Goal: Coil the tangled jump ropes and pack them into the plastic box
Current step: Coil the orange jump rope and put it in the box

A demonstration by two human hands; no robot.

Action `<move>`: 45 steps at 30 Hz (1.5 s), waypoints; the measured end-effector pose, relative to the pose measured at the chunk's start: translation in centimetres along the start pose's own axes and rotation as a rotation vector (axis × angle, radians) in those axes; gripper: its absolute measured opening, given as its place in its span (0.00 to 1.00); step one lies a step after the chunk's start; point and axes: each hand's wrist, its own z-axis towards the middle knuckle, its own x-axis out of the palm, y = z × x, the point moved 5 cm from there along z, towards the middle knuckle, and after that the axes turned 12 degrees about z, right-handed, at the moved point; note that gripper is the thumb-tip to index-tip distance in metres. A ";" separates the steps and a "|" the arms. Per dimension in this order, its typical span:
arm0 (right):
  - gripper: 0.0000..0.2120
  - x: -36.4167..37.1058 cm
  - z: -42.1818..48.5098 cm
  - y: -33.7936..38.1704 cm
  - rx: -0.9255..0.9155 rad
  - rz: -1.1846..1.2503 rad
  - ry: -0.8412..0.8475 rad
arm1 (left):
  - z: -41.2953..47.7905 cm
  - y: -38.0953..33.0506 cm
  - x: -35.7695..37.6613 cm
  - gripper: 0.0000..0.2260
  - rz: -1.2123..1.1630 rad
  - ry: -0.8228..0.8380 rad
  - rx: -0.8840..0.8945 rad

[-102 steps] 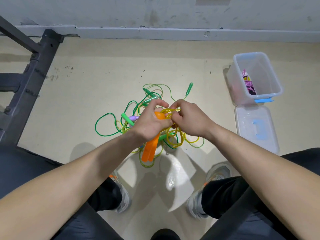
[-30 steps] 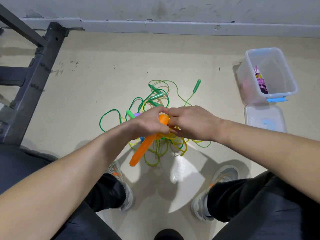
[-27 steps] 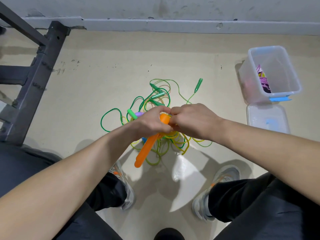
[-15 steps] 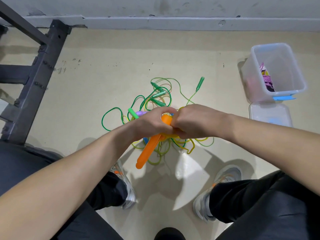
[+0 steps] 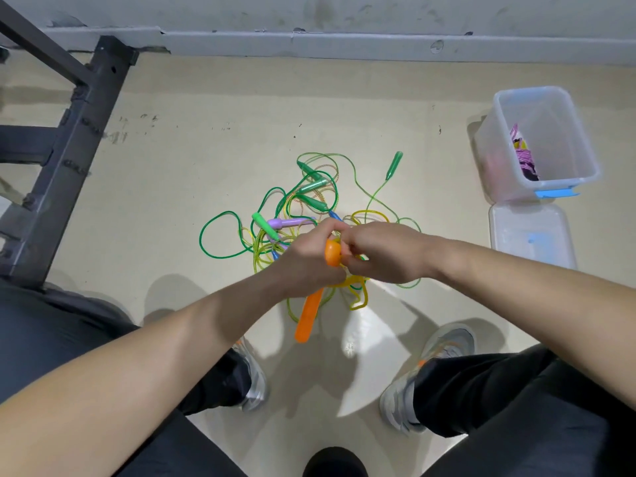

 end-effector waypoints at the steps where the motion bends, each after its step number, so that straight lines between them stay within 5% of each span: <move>1: 0.08 -0.1 0.0 0.5 -0.008 -0.166 -0.023 | 0.2 0.2 -0.2 0.24 -0.013 -0.011 -0.025; 4: 0.10 -1.0 0.2 1.5 -0.008 -0.346 -0.037 | 0.3 0.2 -0.4 0.22 -0.031 -0.010 -0.052; 8: 0.16 -1.1 0.4 1.6 0.110 -0.341 0.060 | 0.2 0.0 0.6 0.24 -0.029 0.004 -0.085; 13: 0.19 -1.4 0.5 1.6 0.118 -0.309 -0.026 | 0.1 0.3 0.6 0.23 -0.030 -0.040 -0.100; 19: 0.11 -1.3 0.5 1.5 -0.019 -0.380 -0.090 | 0.5 -0.1 -0.2 0.20 -0.033 -0.087 -0.062; 26: 0.10 1.8 0.7 -0.4 0.044 0.026 0.093 | 0.0 0.4 1.8 0.19 0.194 -0.089 0.090; 32: 0.16 1.9 1.2 -1.6 0.210 0.418 0.096 | -0.3 -0.1 0.7 0.20 0.599 -0.345 0.394; 37: 0.15 2.3 1.0 -2.2 0.205 0.892 -0.010 | -0.1 -0.6 -0.7 0.16 0.551 -0.473 0.443; 42: 0.10 1.9 1.3 -2.6 0.184 0.969 -0.042 | 0.4 0.0 -1.4 0.17 0.369 -0.389 0.306; 45: 0.12 1.1 1.4 -3.0 0.195 1.000 -0.217 | 1.0 0.2 -2.2 0.18 0.302 -0.358 0.255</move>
